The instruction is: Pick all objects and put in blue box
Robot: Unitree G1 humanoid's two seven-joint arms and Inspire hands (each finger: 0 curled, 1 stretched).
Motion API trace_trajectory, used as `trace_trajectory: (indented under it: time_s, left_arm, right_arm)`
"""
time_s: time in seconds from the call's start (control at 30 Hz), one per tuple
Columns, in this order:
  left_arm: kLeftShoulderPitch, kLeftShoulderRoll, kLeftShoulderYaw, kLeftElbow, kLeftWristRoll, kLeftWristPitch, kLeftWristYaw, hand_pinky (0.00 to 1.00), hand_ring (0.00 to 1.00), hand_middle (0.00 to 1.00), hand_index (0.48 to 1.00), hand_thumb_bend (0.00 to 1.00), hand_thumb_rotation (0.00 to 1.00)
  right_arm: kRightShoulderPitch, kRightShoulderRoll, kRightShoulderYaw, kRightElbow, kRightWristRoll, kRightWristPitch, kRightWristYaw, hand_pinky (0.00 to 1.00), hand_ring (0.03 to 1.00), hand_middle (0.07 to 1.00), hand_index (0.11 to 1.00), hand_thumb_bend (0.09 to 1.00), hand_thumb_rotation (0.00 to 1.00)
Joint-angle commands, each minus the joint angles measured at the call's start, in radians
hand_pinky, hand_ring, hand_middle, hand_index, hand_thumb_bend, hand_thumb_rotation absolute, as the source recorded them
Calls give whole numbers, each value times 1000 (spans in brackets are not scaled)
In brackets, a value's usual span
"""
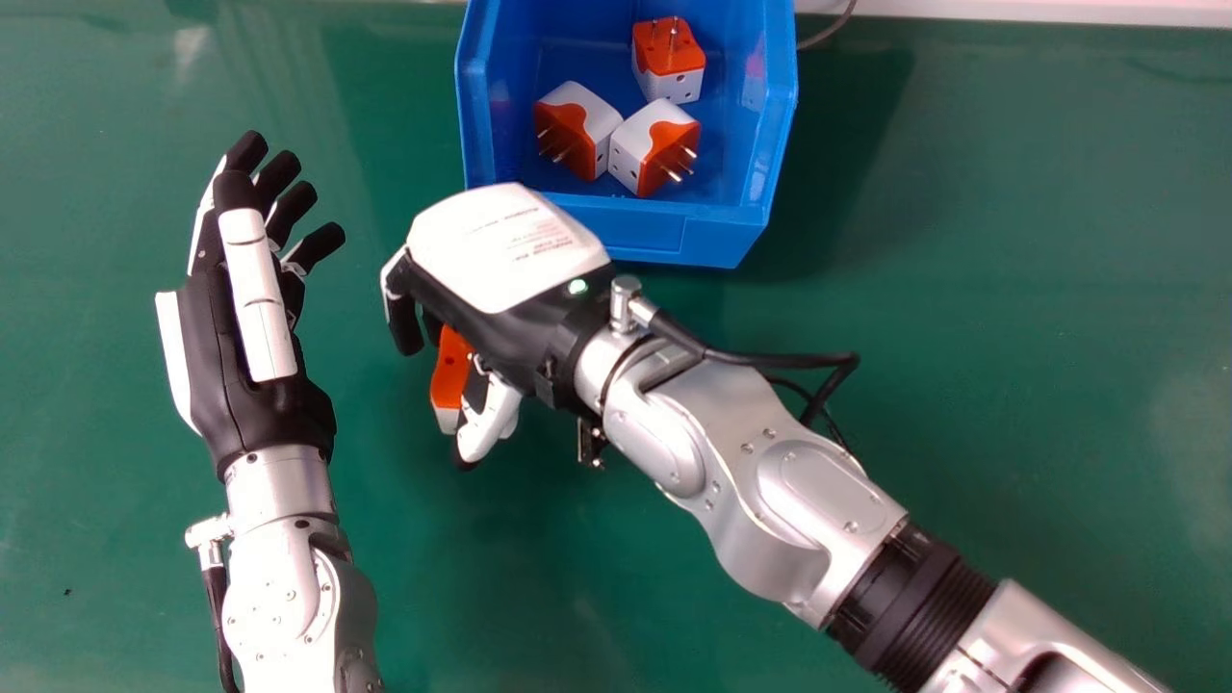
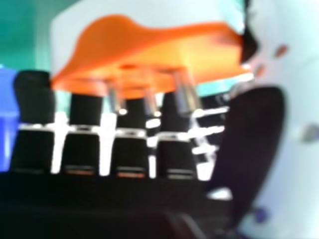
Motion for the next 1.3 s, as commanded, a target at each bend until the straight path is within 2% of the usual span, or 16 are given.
trace_trajectory:
  time_s: [0.0, 0.07, 0.27, 0.5, 0.63, 0.73, 0.87, 1.0, 1.1, 1.27]
  left_arm:
    - [-14, 4, -2, -4, 3, -12, -6, 743, 831, 841, 839, 669, 909]
    - [-15, 6, -2, -1, 8, -14, -3, 744, 832, 841, 839, 668, 909]
    - [-17, 6, -1, 2, 9, -14, 2, 744, 832, 841, 838, 666, 911]
    - [-21, 8, 1, 10, 5, -15, -2, 742, 830, 839, 836, 664, 912]
    - [-23, 10, 2, 16, 2, -17, -8, 739, 829, 838, 835, 664, 911]
    - [-22, 11, 1, 13, 1, -15, -8, 739, 828, 837, 834, 665, 910]
    - [-22, 10, 1, 11, 0, -14, -7, 739, 828, 837, 834, 665, 910]
    - [-20, 11, -1, 13, 3, -20, -9, 739, 828, 837, 834, 665, 910]
    - [-20, 11, 0, 14, 4, -18, -6, 739, 828, 837, 834, 665, 910]
    - [-20, 12, -1, 14, 4, -21, -8, 738, 827, 836, 834, 665, 909]
  right_arm:
    - [-3, -11, -11, -93, -27, 22, 31, 239, 377, 483, 521, 515, 1]
    - [7, -18, -16, -140, -30, 38, 54, 229, 369, 477, 527, 513, 1]
    - [-4, -27, -6, -222, -75, 94, 137, 224, 363, 472, 533, 511, 0]
    - [7, -15, -46, -317, -78, 150, 186, 212, 370, 487, 517, 513, 0]
    - [8, -23, -60, -345, -83, 159, 171, 201, 375, 490, 511, 514, 0]
    - [13, -19, -70, -351, -98, 176, 153, 187, 377, 492, 506, 514, 0]
    - [-9, -21, -89, -373, -106, 207, 197, 187, 377, 492, 506, 514, 0]
    - [-27, -26, -118, -377, -123, 232, 207, 187, 377, 492, 506, 514, 0]
    - [-28, -40, -143, -380, -117, 219, 183, 187, 377, 492, 506, 514, 0]
    - [-53, -42, -171, -351, -174, 281, 158, 185, 380, 496, 502, 515, 0]
